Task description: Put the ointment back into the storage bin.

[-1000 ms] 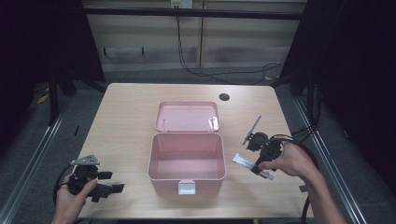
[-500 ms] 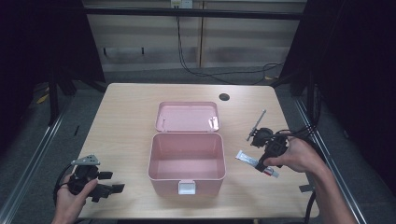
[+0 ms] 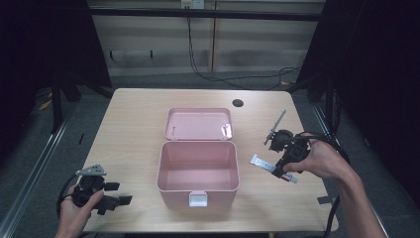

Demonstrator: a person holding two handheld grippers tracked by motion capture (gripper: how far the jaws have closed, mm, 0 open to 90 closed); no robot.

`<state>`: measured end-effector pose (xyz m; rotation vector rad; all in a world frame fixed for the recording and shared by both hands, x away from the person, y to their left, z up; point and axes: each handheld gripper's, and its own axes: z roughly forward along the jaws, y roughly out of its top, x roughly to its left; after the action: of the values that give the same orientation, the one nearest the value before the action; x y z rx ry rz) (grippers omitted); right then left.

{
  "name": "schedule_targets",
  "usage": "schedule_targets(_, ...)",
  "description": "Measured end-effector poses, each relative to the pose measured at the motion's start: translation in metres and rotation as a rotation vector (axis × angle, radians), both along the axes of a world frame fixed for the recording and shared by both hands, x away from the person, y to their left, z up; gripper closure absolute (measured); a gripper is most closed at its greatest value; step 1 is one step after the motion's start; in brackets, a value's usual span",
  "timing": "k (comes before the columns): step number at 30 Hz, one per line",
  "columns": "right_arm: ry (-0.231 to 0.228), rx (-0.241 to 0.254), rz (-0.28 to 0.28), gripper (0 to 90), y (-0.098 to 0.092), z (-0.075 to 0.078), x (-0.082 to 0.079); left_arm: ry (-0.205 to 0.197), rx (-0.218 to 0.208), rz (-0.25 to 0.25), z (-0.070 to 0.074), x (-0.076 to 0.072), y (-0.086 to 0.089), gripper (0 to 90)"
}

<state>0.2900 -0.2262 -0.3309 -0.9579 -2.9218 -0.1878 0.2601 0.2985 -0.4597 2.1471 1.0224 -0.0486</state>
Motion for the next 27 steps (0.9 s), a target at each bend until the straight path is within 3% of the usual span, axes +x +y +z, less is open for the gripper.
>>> schedule_targets(27,-0.034,0.013,0.140,71.7,0.038,0.029,0.004,0.001,-0.001,0.003,0.000,0.000,0.001,18.5)
